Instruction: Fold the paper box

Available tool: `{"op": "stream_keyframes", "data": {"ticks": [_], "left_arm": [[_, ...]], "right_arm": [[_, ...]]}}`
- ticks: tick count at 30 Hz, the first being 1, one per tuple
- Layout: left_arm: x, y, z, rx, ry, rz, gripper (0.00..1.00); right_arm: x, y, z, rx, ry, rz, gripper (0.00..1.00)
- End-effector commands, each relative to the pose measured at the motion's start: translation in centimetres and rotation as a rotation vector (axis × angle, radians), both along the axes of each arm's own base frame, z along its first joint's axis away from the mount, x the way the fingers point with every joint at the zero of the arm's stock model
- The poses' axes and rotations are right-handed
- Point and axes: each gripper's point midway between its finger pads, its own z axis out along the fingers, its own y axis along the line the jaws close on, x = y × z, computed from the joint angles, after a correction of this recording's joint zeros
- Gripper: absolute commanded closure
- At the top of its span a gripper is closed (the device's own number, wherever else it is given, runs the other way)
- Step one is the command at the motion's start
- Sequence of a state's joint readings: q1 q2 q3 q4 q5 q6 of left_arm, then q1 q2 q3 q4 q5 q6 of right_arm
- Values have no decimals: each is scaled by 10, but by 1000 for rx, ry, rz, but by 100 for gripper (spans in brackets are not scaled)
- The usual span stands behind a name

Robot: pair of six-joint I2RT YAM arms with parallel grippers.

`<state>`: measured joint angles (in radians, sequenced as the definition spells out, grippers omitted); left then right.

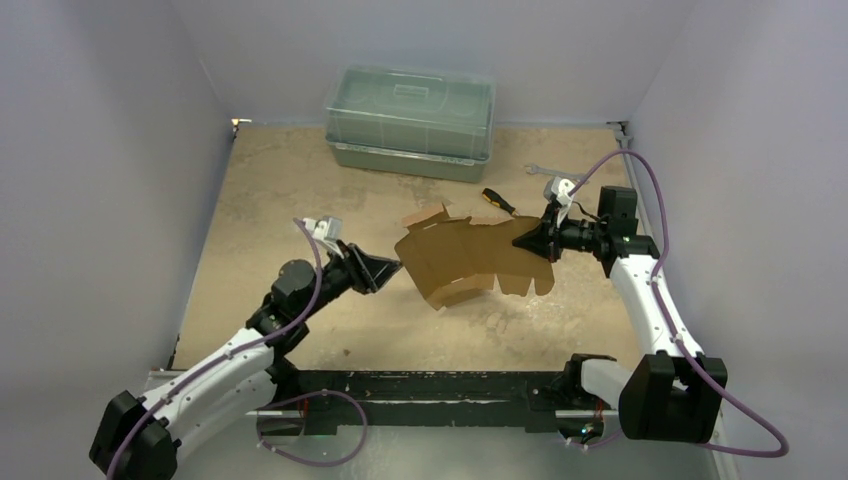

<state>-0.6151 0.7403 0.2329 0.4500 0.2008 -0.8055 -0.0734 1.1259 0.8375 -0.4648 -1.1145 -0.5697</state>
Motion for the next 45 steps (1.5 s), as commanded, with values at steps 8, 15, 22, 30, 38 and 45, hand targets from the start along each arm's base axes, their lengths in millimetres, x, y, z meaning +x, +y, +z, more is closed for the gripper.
{"op": "stream_keyframes", "data": {"ticks": [8,15,22,30,38,45], "left_arm": [[68,3,131,268,-269,103,51],[113,-11,128,419,-234,31,53],[131,-25,103,319,-208,-144,53],[124,-37,86,237,-182,-270,52],[107,-45,60,206,-117,-374,51],[96,-45,43,185,-74,-405,51]], "right_arm": [[2,-1,6,-2,-18,3,100],[1,-1,7,-3,-25,8,100],[-2,-1,6,-17,-40,18,100],[-4,-4,8,-44,-91,7,100],[-3,-4,8,-44,-99,1,100],[-3,-4,8,-43,-99,2,100]]}}
